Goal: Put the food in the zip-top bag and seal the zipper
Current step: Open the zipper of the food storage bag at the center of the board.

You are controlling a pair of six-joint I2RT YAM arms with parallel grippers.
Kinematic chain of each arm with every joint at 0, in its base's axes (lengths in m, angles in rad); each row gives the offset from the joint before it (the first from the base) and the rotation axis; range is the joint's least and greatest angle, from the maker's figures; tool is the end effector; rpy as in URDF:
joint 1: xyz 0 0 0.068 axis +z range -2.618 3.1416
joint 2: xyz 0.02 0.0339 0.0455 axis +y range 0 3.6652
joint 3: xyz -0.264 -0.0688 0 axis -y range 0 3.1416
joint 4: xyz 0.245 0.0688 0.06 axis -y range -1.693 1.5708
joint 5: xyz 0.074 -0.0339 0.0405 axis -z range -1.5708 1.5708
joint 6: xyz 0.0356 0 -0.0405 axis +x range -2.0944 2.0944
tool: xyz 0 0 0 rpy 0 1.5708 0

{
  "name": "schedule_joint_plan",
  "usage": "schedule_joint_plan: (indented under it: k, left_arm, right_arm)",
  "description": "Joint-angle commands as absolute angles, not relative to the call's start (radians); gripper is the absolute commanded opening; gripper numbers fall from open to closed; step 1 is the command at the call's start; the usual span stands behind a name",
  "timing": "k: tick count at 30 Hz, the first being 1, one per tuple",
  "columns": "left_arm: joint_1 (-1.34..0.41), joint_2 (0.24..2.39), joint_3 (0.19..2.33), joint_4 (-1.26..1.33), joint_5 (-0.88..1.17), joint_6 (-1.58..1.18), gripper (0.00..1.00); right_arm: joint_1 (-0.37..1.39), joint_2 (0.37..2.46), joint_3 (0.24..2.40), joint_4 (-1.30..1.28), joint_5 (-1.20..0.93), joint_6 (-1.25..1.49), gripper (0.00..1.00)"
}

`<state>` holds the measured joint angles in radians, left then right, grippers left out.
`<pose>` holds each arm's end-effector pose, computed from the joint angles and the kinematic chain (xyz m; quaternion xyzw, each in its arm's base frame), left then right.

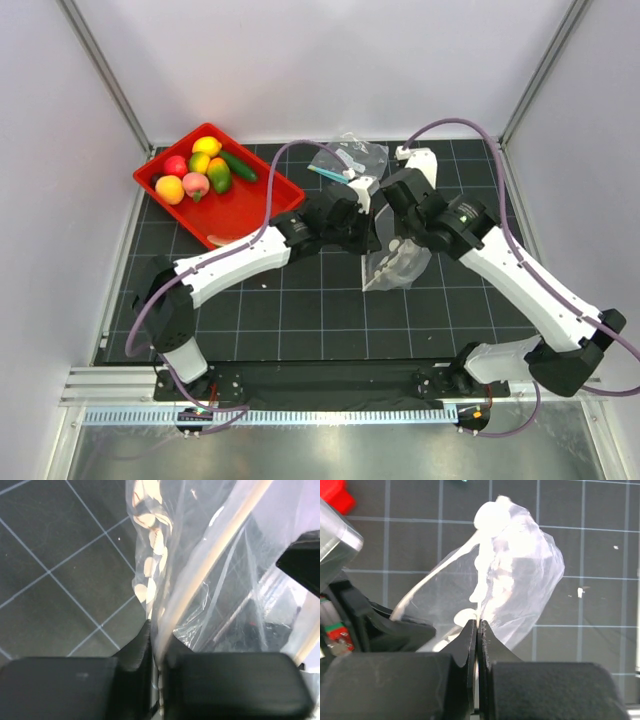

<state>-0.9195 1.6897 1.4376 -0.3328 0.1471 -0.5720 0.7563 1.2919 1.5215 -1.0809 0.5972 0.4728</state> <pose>0.2351 -0.3170 0.3123 0.1861 0.8593 -0.3678 0.3028 0.1886 0.1504 0.4037 -0.0239 0.9002 -0.0310 0.4337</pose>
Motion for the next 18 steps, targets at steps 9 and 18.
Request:
schedule_joint_plan:
  k: [9, 18]
  left_arm:
    - [-0.873, 1.73, 1.191, 0.142, 0.221, -0.81, 0.0]
    - [-0.827, 1.689, 1.034, 0.331, 0.19, -0.88, 0.0]
  right_arm:
    - [0.761, 1.312, 1.341, -0.95, 0.539, 0.4, 0.29]
    - [0.761, 1.276, 1.246, -0.799, 0.48, 0.413, 0.45]
